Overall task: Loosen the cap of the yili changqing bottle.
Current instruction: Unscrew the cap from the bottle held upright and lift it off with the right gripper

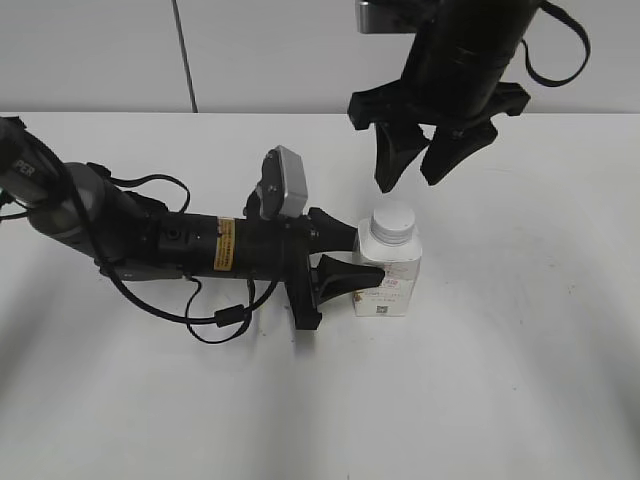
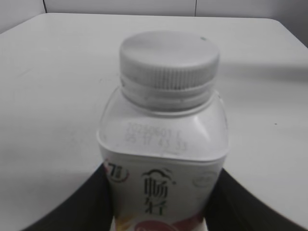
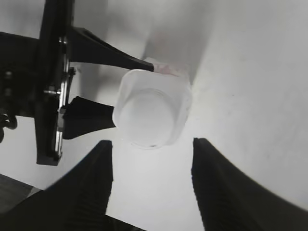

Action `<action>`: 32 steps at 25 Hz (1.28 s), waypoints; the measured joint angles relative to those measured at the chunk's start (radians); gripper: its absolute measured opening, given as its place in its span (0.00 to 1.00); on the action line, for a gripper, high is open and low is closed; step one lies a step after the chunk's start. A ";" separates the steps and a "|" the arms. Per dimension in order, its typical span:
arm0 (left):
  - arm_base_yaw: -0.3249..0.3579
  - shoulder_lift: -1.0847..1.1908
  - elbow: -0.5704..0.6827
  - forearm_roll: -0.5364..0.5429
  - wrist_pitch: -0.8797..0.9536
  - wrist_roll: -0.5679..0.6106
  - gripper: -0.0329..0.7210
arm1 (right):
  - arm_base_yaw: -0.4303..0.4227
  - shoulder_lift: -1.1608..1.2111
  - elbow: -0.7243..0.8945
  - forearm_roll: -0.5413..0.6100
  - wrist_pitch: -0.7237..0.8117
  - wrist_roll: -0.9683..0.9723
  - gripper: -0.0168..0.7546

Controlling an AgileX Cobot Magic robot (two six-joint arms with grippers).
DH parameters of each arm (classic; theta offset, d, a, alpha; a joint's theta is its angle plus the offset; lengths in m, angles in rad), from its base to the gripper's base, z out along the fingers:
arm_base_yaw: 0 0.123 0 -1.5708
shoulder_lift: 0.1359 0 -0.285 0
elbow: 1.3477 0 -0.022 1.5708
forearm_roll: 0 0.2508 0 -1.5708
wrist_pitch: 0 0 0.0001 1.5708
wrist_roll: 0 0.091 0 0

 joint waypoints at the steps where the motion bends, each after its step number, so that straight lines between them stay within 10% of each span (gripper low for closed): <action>1: 0.000 0.000 0.000 0.000 0.000 0.000 0.49 | 0.009 0.009 -0.011 0.000 0.000 -0.001 0.57; 13: 0.000 0.000 -0.001 0.001 0.001 0.000 0.49 | 0.038 0.093 -0.051 -0.003 0.000 -0.002 0.71; 32: 0.000 0.000 -0.001 0.001 0.002 0.000 0.49 | 0.039 0.168 -0.049 -0.026 0.000 0.024 0.62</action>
